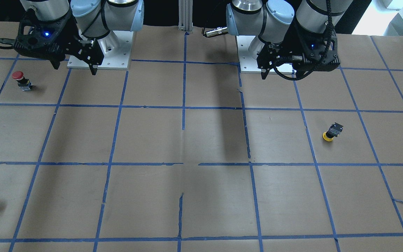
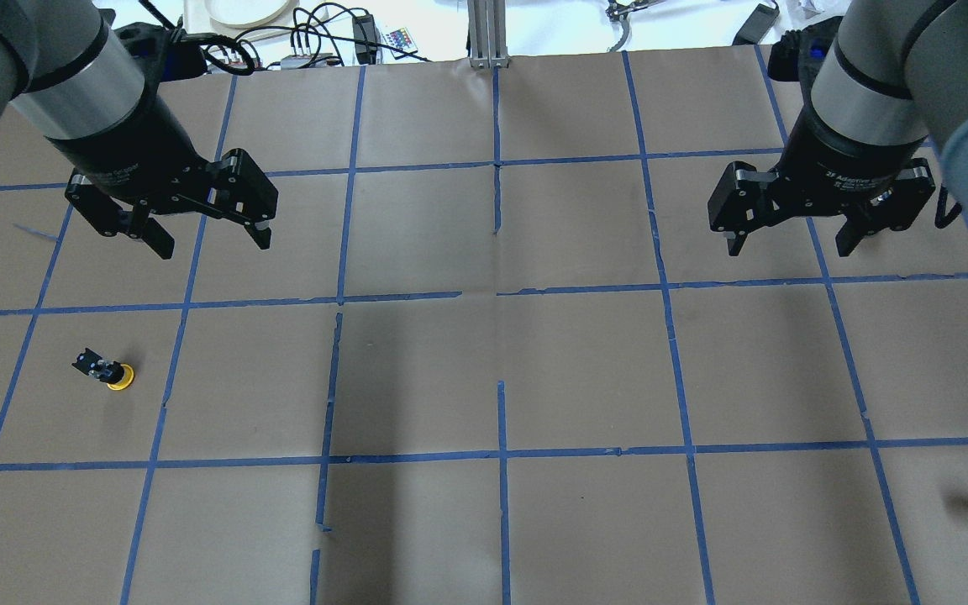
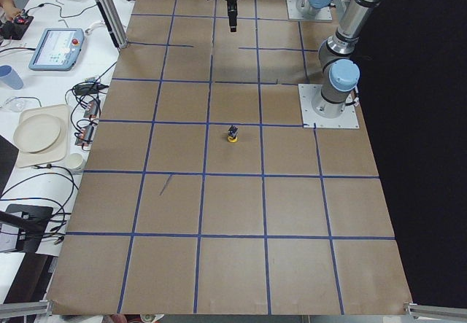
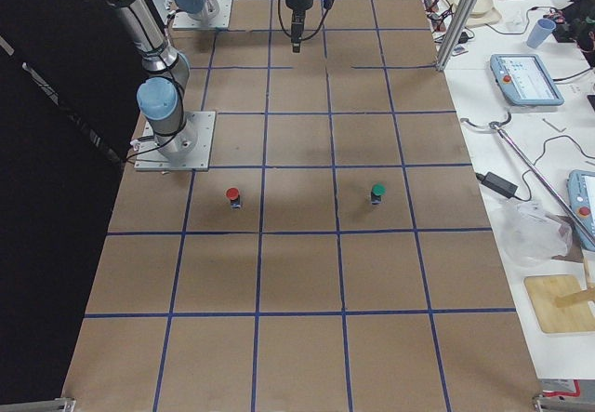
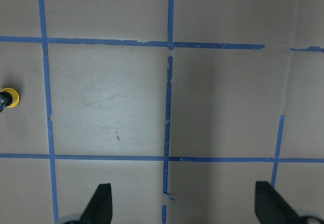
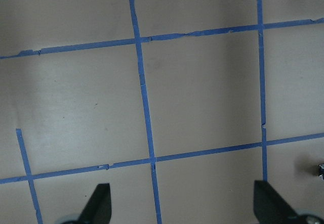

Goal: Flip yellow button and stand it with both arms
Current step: 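Move the left gripper down toward the yellow button lying on the table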

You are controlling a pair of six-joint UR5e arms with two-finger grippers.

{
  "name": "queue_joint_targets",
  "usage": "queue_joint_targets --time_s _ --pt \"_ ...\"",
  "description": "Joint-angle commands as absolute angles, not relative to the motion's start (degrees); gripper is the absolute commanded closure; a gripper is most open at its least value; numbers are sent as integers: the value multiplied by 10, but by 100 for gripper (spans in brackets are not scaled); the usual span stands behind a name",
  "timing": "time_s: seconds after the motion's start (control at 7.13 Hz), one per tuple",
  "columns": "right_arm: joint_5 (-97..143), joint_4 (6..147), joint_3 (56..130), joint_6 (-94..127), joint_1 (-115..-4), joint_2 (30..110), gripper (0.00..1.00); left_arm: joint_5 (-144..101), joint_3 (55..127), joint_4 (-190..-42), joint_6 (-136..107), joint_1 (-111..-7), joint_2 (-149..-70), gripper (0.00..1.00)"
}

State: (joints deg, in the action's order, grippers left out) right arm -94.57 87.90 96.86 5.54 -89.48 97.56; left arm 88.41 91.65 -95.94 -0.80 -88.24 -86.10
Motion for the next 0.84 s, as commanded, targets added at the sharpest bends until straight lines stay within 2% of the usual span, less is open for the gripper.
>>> queue_joint_targets --time_s 0.0,0.56,0.7 --pt "-946 879 969 55 -895 976 0 890 918 -950 -8 -882 -860 0" --pt "-946 880 969 55 -895 976 0 924 934 -949 62 -861 -866 0" --pt "-947 880 969 55 -895 976 0 935 939 -949 95 -826 -874 0"
